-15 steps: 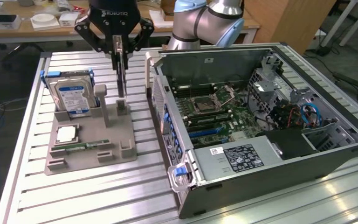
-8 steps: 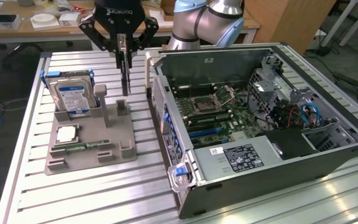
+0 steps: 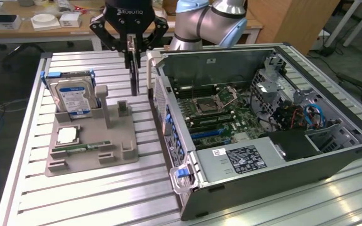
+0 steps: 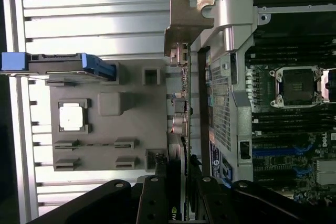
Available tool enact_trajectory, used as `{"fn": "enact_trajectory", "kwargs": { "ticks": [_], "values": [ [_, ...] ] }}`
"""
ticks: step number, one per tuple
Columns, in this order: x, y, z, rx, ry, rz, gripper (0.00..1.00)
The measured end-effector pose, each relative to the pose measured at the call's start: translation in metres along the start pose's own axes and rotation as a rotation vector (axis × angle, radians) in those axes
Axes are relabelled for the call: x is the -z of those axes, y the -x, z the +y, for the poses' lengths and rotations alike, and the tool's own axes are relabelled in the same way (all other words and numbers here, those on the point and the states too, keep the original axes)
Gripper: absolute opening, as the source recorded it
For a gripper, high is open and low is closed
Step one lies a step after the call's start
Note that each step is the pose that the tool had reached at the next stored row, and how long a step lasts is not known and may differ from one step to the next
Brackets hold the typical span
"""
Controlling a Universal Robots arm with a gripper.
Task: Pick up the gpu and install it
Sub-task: 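Pick up the gpu and move the gpu toward the slot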
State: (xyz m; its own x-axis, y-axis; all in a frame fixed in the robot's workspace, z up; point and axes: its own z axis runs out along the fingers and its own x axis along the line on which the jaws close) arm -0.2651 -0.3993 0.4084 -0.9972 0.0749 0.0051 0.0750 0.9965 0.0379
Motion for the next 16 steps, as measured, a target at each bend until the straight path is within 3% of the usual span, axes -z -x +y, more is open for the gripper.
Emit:
{"fn": "enact_trajectory", "kwargs": {
  "ticks": [16],
  "values": [
    [0.0,0.021,0.0016,0.0,0.0,0.0,0.26]
  ]
}}
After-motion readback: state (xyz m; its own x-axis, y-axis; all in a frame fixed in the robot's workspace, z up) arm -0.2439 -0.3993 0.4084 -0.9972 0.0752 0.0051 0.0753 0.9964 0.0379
